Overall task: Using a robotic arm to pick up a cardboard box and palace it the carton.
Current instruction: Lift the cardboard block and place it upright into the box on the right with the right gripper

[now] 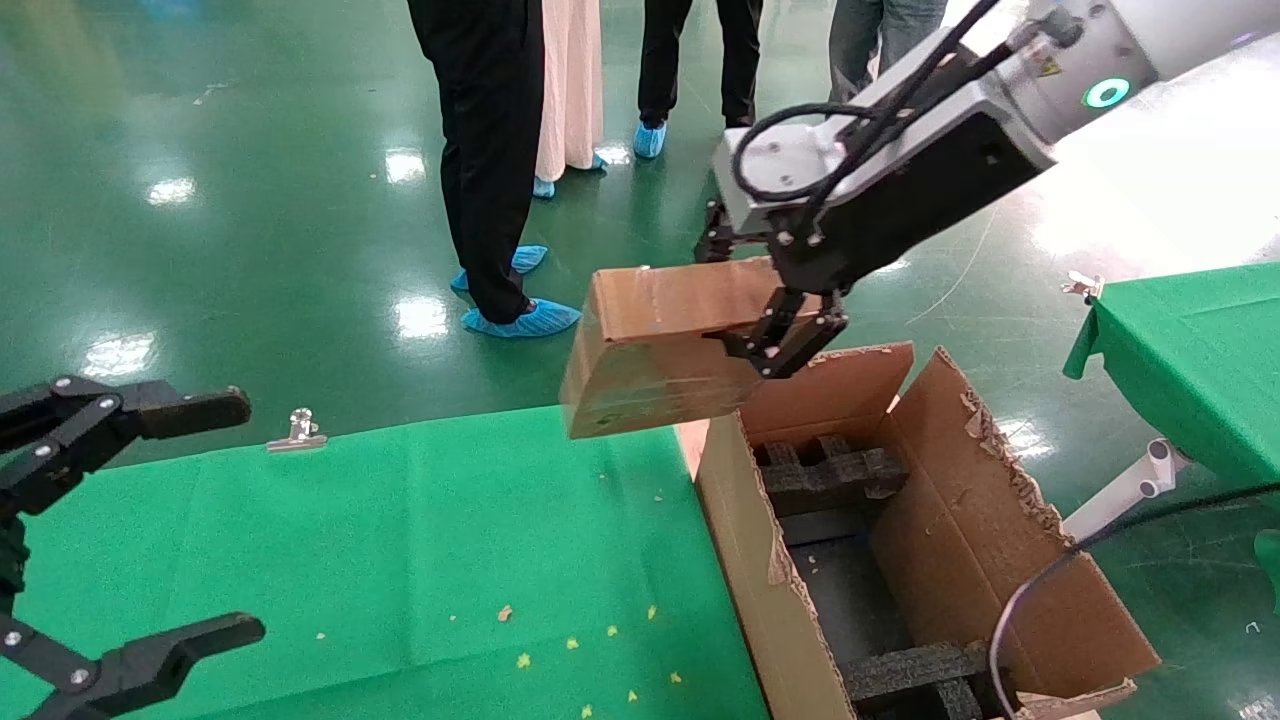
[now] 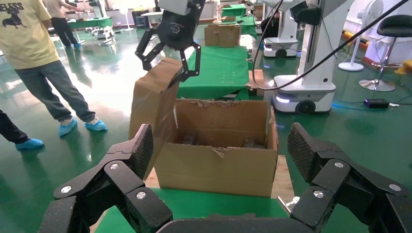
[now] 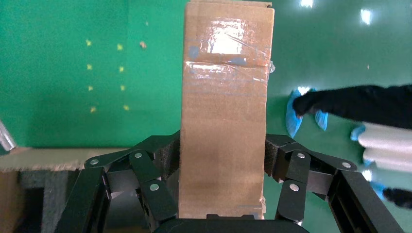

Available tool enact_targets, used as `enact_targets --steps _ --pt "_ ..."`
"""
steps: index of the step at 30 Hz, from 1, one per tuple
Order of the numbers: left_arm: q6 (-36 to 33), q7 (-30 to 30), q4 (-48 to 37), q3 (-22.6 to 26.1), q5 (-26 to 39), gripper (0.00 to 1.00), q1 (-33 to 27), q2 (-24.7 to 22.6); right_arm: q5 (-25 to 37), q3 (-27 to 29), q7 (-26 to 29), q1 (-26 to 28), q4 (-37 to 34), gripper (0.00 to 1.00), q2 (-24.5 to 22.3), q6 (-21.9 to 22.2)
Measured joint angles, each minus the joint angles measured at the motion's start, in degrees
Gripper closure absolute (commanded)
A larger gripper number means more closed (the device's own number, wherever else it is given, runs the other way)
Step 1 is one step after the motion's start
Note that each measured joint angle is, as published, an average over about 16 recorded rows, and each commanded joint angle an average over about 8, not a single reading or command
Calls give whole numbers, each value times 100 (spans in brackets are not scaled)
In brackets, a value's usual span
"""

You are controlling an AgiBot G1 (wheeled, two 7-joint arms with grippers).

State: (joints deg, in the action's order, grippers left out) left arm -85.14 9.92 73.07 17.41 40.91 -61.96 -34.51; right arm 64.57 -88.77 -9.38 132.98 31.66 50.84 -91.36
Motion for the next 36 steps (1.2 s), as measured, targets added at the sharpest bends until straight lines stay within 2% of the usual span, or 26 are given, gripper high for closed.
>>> enact_targets --steps 11,20,27,36 --pt "1 -1 0 3 -2 0 -1 1 -61 -865 -11 590 95 100 -984 -14" --pt "2 -2 0 4 -3 0 -1 2 -65 -1512 80 867 232 100 -1555 -10" --pt "2 -3 0 5 -4 0 -1 2 -114 -1930 99 921 314 100 -1785 12" --pt "4 -3 -1 5 -6 0 0 3 -84 -2246 41 911 376 100 -1800 48"
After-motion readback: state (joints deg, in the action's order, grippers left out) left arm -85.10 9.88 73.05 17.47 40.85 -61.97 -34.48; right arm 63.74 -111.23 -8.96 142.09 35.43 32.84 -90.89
